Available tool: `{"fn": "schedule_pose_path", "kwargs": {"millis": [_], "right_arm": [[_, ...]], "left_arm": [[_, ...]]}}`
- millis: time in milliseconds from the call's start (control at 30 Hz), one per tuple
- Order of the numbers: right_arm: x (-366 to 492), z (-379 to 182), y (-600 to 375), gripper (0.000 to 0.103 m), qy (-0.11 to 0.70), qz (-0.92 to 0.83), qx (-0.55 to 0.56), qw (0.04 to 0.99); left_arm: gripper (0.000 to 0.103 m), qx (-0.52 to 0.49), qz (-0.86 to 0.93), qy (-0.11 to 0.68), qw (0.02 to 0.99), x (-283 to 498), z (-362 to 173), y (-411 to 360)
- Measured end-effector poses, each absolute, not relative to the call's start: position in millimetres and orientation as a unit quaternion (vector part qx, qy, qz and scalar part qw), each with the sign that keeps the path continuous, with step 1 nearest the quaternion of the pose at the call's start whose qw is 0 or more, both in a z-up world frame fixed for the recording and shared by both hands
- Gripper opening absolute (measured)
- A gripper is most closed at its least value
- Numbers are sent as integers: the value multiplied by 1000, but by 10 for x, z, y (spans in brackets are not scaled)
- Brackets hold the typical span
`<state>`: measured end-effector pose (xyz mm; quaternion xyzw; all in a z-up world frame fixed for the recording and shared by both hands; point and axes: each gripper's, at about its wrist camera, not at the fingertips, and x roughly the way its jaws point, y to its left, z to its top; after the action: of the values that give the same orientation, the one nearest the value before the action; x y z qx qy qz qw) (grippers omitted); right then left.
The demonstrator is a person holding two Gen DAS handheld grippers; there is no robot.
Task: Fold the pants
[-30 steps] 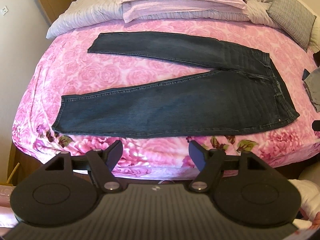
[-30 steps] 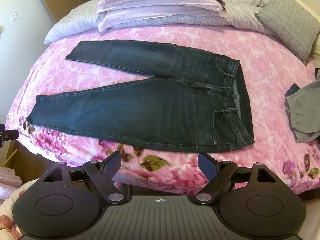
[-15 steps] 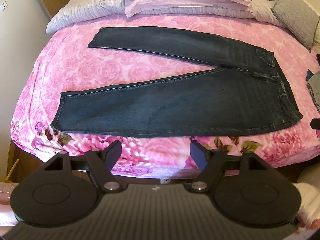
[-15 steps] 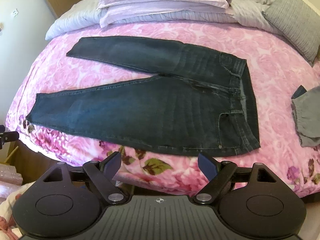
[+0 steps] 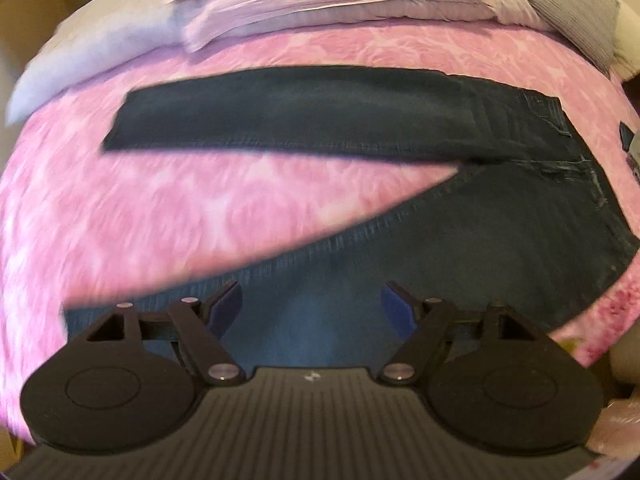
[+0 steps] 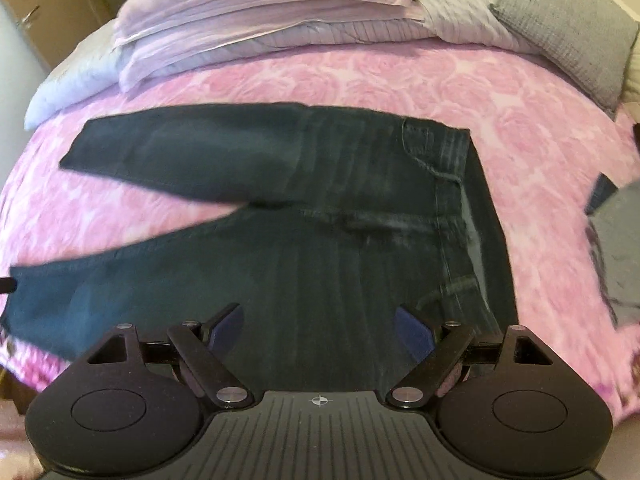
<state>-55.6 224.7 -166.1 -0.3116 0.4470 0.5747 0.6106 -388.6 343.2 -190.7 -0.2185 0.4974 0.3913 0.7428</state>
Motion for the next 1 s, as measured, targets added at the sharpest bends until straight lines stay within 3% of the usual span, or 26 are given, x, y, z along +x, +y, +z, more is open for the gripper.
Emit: {"fn": "schedule_pose_path", "kwargs": {"millis": [133, 367, 433, 700, 800, 1000], "right_arm": [[-322, -2039, 2907, 78, 420, 589, -318, 613], [223, -2706, 4178, 70, 355, 610, -341, 621], [341, -2837, 4477, 66, 341, 616, -343, 622], [480, -3253, 5305, 59, 286, 648, -388, 590], [507, -3437, 5475, 59, 287, 656, -410, 565], [583, -3742, 5699, 60, 306, 646, -446, 539]], "left_arm": [[66, -178, 333, 490, 786, -3443, -2402, 4167], [63, -59, 247, 470, 845, -2548, -3031, 5575], [57, -20, 228, 468, 854, -2287, -3159, 5918], [51, 28, 152, 509, 847, -1814, -3660, 6773], [52, 27, 117, 539, 834, -1866, -3833, 6889], [65, 11, 69, 547, 834, -1837, -3907, 7110]]}}
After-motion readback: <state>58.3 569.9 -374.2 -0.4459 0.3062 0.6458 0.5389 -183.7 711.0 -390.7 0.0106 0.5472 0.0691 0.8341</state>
